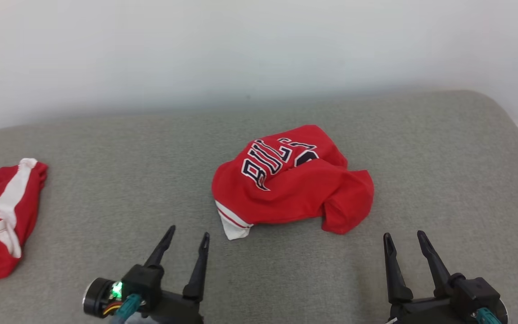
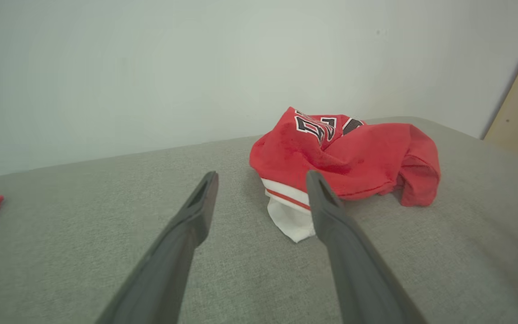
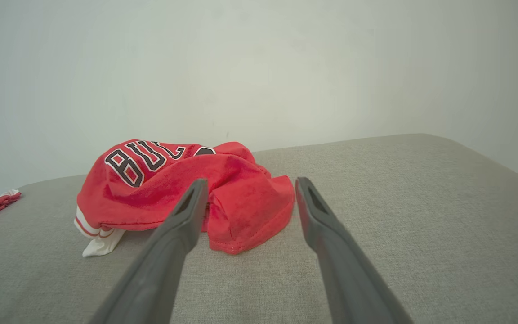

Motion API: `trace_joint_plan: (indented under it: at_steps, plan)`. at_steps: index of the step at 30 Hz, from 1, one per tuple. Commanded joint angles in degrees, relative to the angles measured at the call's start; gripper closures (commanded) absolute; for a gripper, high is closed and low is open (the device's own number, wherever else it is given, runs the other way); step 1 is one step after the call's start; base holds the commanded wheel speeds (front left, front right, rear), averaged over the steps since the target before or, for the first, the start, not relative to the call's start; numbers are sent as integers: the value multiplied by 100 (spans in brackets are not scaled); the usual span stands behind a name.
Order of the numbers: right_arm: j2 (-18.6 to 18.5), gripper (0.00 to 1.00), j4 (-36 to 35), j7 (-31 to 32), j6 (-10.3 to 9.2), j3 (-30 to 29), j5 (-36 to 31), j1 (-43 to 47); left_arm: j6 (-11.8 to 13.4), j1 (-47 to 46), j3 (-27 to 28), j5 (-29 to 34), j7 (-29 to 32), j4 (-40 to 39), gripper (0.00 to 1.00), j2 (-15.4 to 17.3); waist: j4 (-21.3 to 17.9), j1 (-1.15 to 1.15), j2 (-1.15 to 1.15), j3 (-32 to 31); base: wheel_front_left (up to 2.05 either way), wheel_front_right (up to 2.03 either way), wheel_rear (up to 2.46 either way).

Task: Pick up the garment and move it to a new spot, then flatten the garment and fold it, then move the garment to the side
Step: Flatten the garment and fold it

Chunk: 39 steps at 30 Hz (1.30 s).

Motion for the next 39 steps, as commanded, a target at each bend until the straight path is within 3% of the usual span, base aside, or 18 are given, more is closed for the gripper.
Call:
trace_joint_plan:
  at_steps: [1, 7, 19, 26, 30, 32, 39]
  plan:
    - [14, 0, -21, -3, -13, 17, -42, -56, -24, -152, -59, 78, -19, 118, 0, -39, -229, 1, 0, 142, 0, 0, 0]
    - [16, 0, -54, -3, -13, -66, -14, -152, -97, -630, -241, 92, -19, 649, 0, -117, -586, 1, 0, 393, 0, 0, 0]
    - [16, 0, -18, -3, -13, 44, 152, -330, -174, -2088, -346, 102, 216, 2096, 0, 234, -942, 1, 0, 712, 0, 0, 0]
    - [17, 0, 17, -3, -13, 71, 222, -396, -201, -2574, -541, -170, 996, 3058, 0, 285, -1043, 1, 0, 811, 0, 0, 0]
    - [15, 0, 38, -3, -13, 98, 267, -408, -209, -2724, -882, -697, 1658, 3345, 0, 157, -1072, 1, 0, 829, 0, 0, 0]
    - [16, 0, 42, -3, -13, 114, 270, -414, -210, -2752, -1036, -921, 1712, 3314, 100, 160, -1081, 1, 0, 836, 0, 0, 0]
    - [16, 0, 32, -3, -13, 46, 218, -376, -204, -2933, -1262, -1160, 1170, 3272, 100, 308, -1005, 1, 0, 767, 0, 0, 0]
